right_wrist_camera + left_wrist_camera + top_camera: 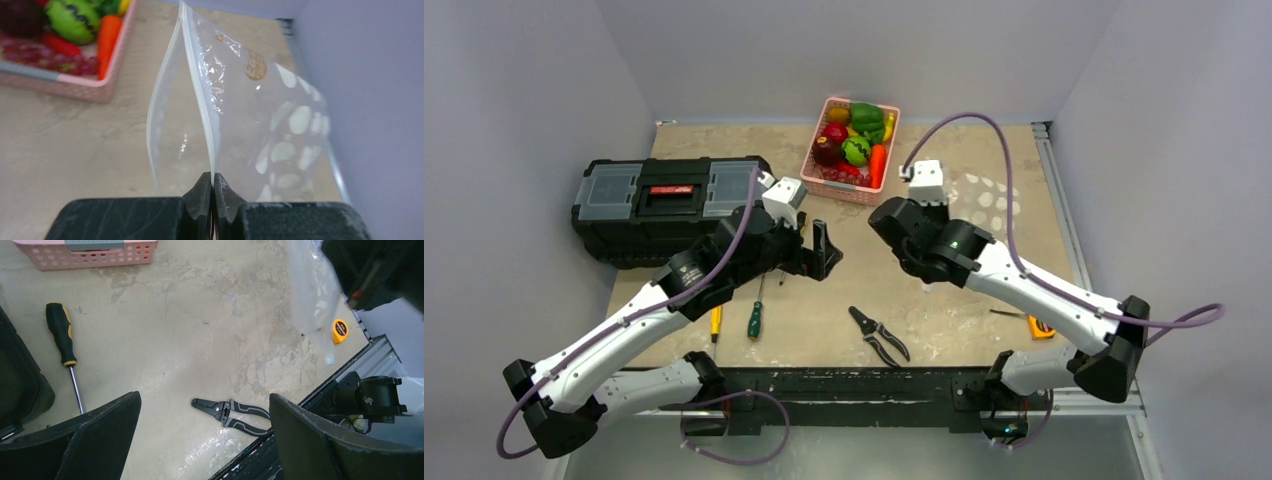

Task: Place the food in the zip-top bag and seal the zipper

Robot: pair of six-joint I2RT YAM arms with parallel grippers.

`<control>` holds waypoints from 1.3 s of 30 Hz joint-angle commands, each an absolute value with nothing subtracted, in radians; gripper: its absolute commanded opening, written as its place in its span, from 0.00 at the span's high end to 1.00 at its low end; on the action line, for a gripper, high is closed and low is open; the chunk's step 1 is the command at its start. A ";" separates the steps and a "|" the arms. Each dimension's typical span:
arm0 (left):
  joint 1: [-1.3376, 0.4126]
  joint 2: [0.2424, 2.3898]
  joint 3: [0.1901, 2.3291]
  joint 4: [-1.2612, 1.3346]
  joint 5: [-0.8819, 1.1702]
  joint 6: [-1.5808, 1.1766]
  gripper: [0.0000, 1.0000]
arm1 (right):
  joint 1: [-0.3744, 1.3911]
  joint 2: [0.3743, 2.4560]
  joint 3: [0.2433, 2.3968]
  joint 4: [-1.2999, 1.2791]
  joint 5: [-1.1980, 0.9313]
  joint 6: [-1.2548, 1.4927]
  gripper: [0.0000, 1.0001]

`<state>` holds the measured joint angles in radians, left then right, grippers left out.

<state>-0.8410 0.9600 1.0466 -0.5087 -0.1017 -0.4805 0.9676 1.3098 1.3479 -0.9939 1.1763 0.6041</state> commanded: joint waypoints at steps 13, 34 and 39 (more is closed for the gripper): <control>-0.670 1.073 1.165 -0.579 -0.067 -0.603 0.00 | 0.702 1.373 0.899 0.024 0.269 0.383 1.00; -0.575 1.905 1.909 -0.575 -0.291 -0.430 0.01 | 0.498 1.222 0.823 -0.048 0.307 0.528 1.00; -0.563 2.095 2.098 -0.547 -0.433 -0.413 0.02 | 0.493 1.247 0.823 -0.047 0.293 0.520 1.00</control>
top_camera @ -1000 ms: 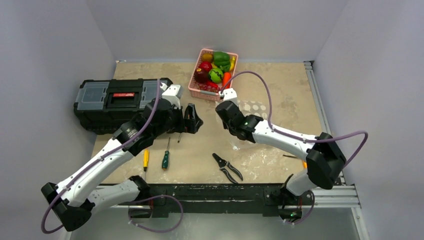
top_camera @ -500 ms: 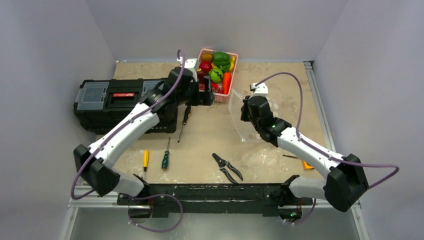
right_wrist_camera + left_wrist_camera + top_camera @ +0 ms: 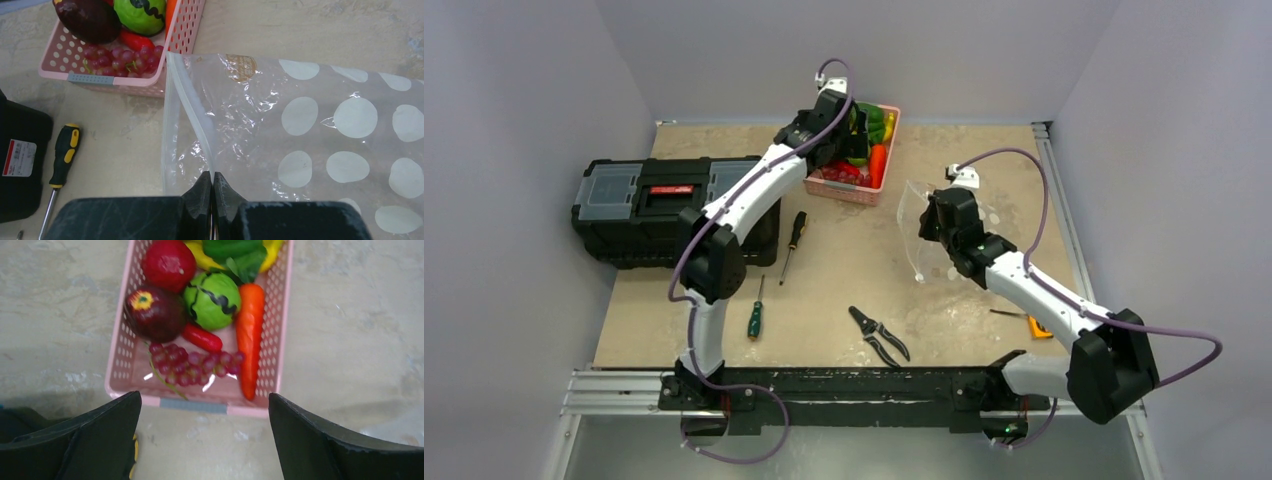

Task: Place the food in the zip-top bag and seal the zipper

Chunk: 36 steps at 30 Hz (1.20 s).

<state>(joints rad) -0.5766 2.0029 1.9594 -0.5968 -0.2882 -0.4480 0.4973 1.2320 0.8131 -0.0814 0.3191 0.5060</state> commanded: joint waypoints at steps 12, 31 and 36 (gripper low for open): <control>-0.497 2.298 2.221 -0.415 -0.474 -0.449 0.03 | 0.484 1.273 0.818 -0.042 0.268 0.522 1.00; -0.468 2.450 2.290 -0.383 -0.489 -0.504 0.29 | 0.482 1.335 0.818 -0.006 0.233 0.502 1.00; -0.467 2.459 2.303 -0.381 -0.493 -0.500 0.22 | 0.483 1.344 0.811 0.019 0.225 0.502 1.00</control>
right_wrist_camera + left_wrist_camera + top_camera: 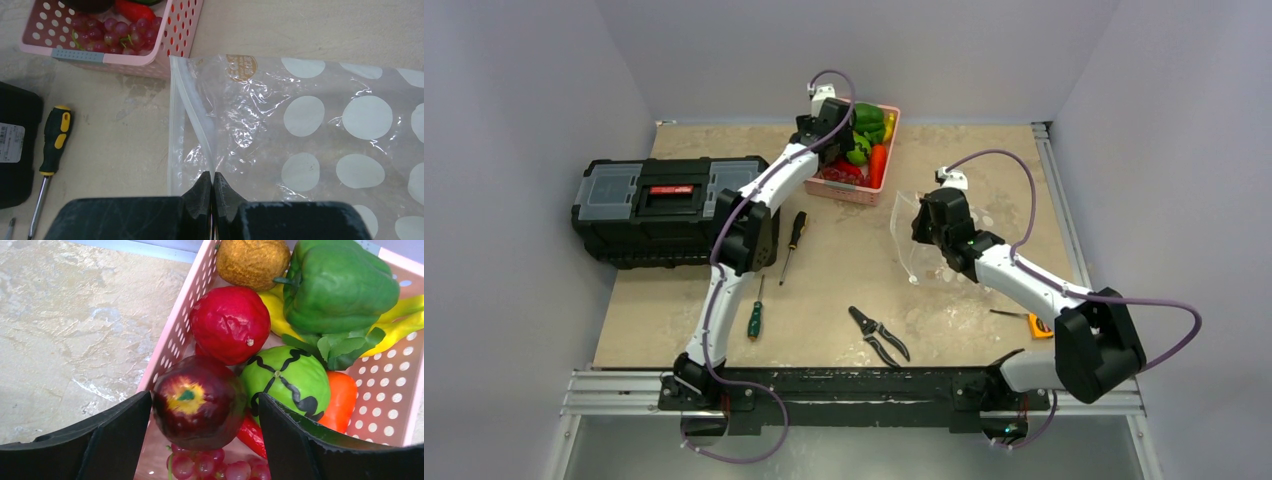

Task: Place the food in the zip-top bag and seal the zipper

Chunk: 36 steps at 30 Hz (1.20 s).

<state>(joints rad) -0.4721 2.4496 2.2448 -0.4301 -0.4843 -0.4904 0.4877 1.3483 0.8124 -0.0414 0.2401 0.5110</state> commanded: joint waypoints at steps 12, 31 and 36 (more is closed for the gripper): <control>-0.458 2.467 2.321 -0.402 -0.469 -0.500 0.35 | 0.482 1.355 0.812 0.025 0.214 0.502 1.00; -0.446 2.445 2.312 -0.447 -0.360 -0.457 0.75 | 0.483 1.375 0.825 0.024 0.215 0.498 1.00; -0.446 2.344 2.274 -0.461 -0.277 -0.419 0.95 | 0.482 1.368 0.832 0.009 0.216 0.495 1.00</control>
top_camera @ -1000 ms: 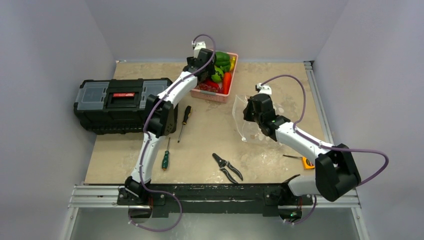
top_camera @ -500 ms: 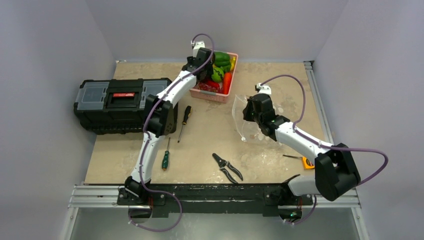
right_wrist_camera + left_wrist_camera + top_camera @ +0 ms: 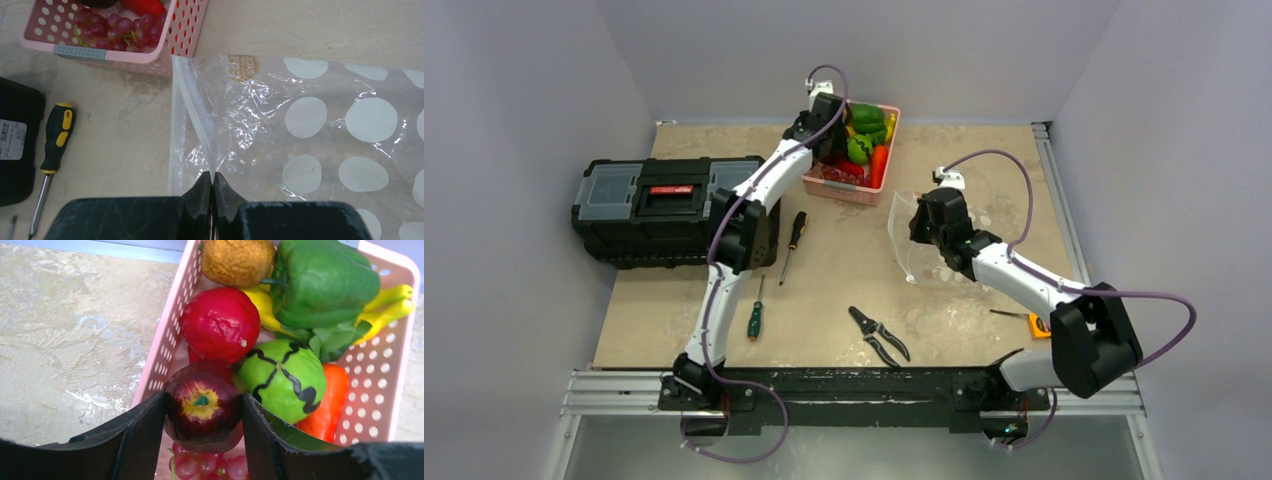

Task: Place the food in the zip-top bag and seal the zipper

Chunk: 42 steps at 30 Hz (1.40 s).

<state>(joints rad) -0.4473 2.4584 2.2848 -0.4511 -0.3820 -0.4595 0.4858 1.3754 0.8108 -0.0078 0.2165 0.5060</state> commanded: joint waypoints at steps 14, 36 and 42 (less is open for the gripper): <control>-0.447 1.756 1.776 -0.495 0.219 -0.532 1.00 | 0.483 1.288 0.860 -0.051 0.163 0.456 1.00; -0.651 1.491 1.258 -0.178 0.369 -0.804 1.00 | 0.482 1.143 0.758 0.064 -0.123 0.416 1.00; -0.650 1.430 1.245 -0.170 0.302 -0.806 1.00 | 0.482 1.132 0.750 0.074 -0.133 0.417 1.00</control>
